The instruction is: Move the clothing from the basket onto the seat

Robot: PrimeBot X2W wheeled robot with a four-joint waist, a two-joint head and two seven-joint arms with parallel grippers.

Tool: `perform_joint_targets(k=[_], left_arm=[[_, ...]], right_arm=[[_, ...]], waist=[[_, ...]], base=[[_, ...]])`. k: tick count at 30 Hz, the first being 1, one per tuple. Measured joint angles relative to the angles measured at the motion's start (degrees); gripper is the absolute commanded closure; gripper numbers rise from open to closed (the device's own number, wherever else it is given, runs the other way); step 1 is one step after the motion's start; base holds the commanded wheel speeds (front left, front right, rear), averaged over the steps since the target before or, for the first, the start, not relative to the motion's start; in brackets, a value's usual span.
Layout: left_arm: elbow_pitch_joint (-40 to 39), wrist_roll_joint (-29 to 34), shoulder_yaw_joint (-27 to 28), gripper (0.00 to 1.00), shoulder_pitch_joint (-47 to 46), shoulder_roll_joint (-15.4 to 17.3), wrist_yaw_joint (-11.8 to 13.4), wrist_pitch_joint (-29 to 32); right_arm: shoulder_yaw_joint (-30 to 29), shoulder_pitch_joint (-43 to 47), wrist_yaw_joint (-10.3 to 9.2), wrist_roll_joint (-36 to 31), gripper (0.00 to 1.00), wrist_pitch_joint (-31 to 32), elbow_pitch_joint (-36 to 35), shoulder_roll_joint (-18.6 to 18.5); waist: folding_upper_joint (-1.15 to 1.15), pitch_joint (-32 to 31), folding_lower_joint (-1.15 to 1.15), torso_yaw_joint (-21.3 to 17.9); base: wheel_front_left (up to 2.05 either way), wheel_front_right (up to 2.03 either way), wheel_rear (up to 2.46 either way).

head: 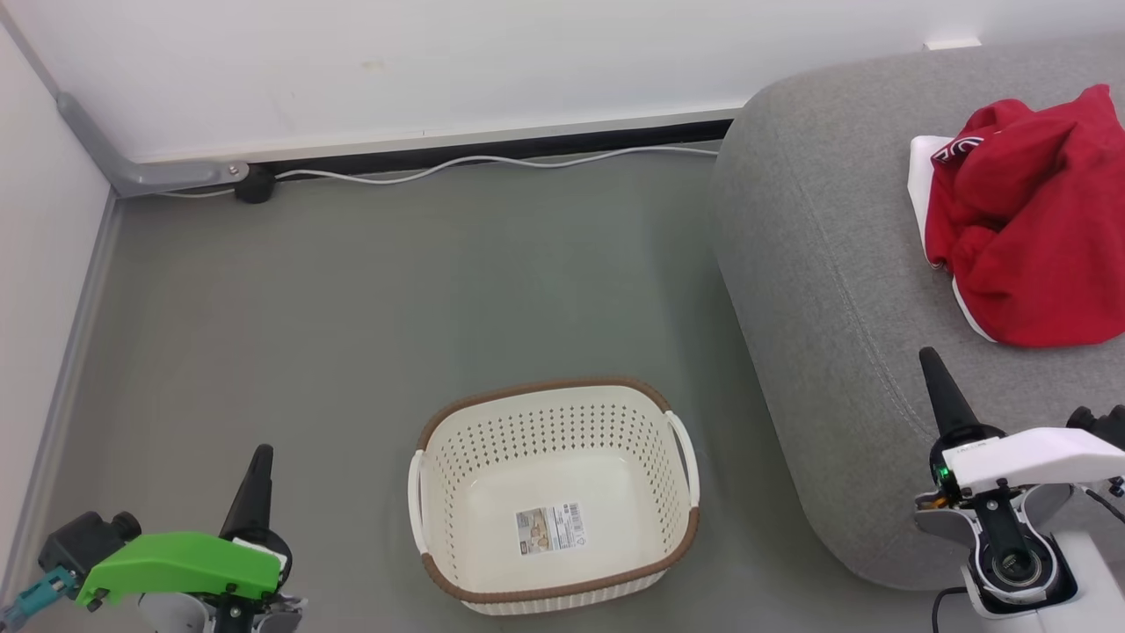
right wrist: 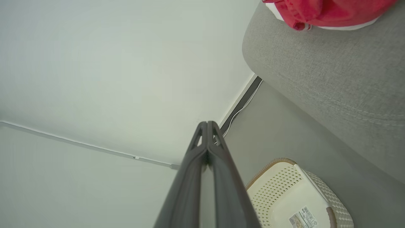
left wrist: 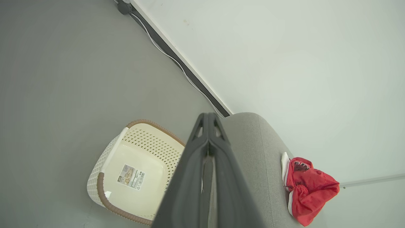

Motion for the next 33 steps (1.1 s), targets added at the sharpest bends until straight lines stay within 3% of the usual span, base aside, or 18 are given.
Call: perform_joint_targets(k=[33], left_arm=[[5.66, -25.53, 4.85, 1.00, -2.75, -0.43, -5.13, 2.90]], right_arm=[[-6.76, -0.31, 3.52, 25.46, 1.00, 4.07, 2.66, 1.89]], waist=[[0.00, -1.18, 0.00, 0.21]], base=[[0.00, 0.00, 0.00]])
